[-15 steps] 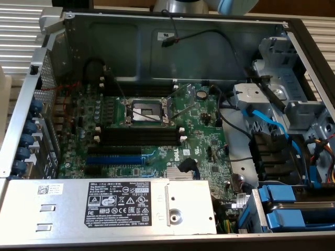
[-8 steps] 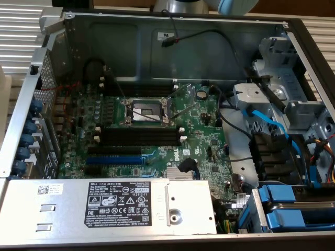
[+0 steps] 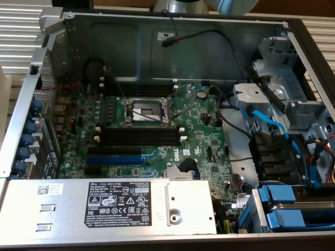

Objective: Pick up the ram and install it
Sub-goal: 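Pick up the ram and move it above insertion slot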

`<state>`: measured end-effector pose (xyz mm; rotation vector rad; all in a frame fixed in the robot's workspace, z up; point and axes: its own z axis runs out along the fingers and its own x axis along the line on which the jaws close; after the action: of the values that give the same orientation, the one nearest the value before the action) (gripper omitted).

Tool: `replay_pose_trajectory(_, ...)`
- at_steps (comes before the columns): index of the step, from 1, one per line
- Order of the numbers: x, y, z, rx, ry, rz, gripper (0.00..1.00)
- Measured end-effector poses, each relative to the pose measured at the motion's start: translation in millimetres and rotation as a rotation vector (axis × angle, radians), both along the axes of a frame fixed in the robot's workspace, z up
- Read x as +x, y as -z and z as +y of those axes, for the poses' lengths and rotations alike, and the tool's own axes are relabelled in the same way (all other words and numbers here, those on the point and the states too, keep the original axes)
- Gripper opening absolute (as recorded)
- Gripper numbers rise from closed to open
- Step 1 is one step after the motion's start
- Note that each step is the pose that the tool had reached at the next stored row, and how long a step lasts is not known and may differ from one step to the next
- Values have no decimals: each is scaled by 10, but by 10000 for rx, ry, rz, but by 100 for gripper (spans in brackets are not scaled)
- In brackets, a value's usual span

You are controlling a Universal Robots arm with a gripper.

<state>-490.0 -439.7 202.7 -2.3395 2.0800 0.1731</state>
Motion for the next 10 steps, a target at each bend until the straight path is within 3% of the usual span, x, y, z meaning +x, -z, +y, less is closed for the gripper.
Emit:
replay_pose_trajectory(2,1,1,0,-20,-2,-3,33)
replay_pose_trajectory(4,0,2,0,-43,-14,-46,33)
replay_pose_trajectory(8,1,6,0,-52,-67,-308,33)
replay_pose_trajectory(10,3,12,0,-51,-68,-345,33)
